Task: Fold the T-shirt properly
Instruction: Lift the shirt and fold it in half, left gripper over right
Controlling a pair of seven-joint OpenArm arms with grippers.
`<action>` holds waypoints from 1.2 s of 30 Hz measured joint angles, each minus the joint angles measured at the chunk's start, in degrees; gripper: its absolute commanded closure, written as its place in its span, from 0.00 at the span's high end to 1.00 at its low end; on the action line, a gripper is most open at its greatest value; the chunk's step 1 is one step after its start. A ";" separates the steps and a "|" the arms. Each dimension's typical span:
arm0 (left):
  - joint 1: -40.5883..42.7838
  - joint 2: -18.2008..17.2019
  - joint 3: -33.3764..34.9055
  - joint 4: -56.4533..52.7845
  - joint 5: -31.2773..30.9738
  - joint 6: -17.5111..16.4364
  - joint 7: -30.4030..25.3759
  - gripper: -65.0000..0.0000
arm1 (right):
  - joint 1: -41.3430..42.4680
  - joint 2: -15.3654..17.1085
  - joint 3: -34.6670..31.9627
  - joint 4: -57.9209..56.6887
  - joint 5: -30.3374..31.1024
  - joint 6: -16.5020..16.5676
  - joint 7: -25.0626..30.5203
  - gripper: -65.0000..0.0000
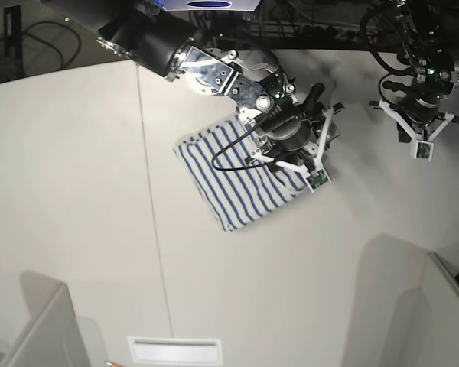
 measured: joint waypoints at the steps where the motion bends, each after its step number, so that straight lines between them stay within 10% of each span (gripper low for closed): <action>1: 0.00 0.02 0.00 0.00 -0.02 -0.07 -0.02 0.00 | 0.02 0.00 -0.39 0.04 0.00 0.00 0.42 0.56; 8: 1.01 1.53 -0.44 0.04 0.00 -13.66 -0.22 0.00 | 0.59 5.05 6.93 11.34 -0.35 0.35 0.33 0.42; 12: 1.84 7.23 -1.33 0.02 -0.13 -14.08 0.42 0.00 | -3.39 10.75 16.48 15.67 -0.39 -0.04 0.13 0.00; 20: 2.54 8.63 -1.42 0.00 -26.67 -14.01 -0.22 0.00 | -10.21 11.74 28.33 16.68 -0.24 0.00 0.48 0.00; 28: 2.82 8.57 -0.98 -10.69 -42.40 -13.70 0.02 0.96 | -12.83 14.91 27.98 16.63 0.00 0.02 3.04 0.00; 36: 2.23 8.50 4.74 -13.99 -44.89 -13.66 -0.20 1.00 | -13.14 15.02 27.98 16.48 -0.02 0.02 3.15 0.00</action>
